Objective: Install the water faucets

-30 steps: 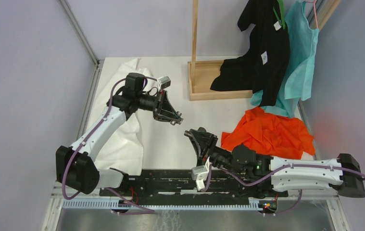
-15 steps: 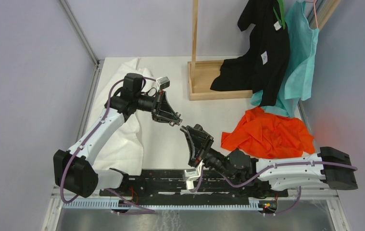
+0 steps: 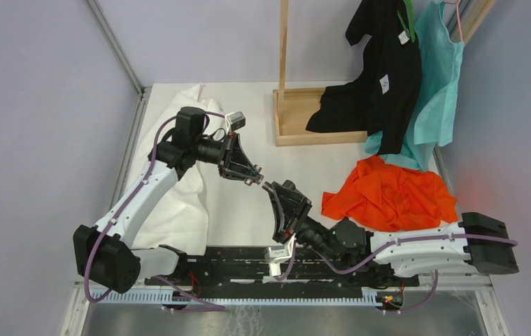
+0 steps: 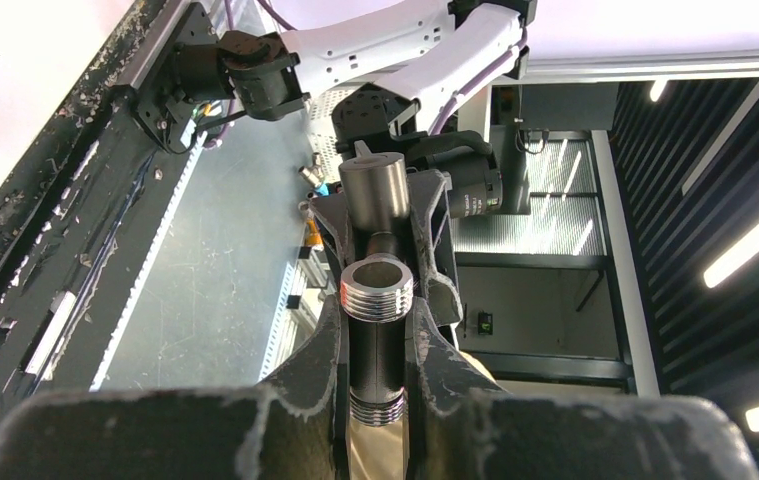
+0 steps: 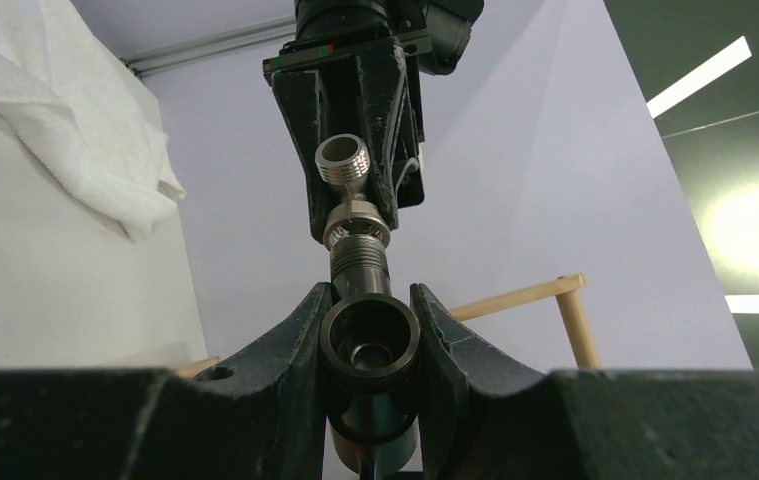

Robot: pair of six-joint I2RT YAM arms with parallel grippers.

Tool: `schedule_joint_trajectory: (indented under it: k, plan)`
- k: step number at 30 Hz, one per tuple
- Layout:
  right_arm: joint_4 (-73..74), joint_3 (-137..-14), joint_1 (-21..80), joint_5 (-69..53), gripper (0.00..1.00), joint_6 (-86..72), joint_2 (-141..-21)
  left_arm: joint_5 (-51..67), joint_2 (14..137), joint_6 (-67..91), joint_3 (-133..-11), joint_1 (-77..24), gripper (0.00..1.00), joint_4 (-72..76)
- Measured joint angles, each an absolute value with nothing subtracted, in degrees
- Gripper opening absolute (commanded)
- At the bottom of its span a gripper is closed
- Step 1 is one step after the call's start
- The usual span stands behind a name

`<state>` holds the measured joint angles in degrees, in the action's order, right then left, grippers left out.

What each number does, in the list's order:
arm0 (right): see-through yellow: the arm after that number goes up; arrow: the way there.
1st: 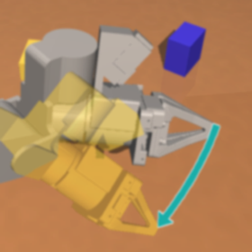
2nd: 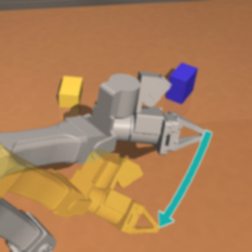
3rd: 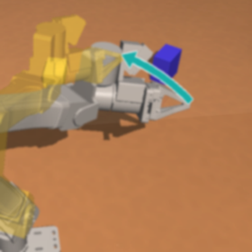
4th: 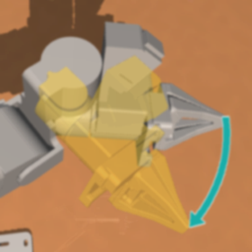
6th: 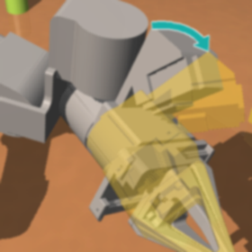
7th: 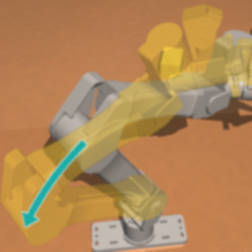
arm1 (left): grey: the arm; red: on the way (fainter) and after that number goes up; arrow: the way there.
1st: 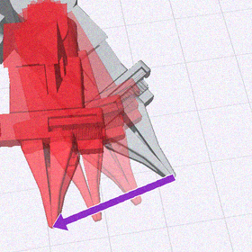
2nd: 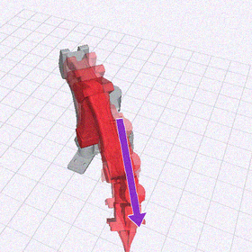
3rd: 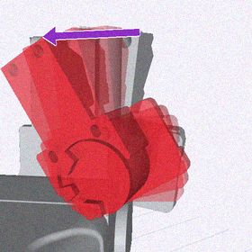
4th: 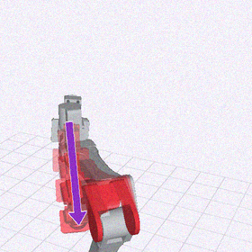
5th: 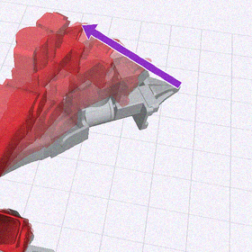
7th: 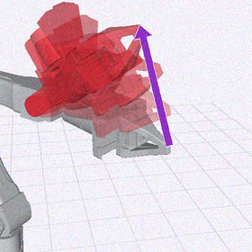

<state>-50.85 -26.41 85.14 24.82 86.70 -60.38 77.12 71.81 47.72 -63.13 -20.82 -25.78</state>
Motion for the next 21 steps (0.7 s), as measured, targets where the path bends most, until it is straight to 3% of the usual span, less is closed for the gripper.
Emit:
schedule_joint_trajectory:
  k: [21]
  plan:
    - [-57.12, -26.46, 85.52, 26.22, 0.01, 85.27, -64.58, 79.64, 71.5, 47.35, -63.16, -22.02, 0.03, -26.94]
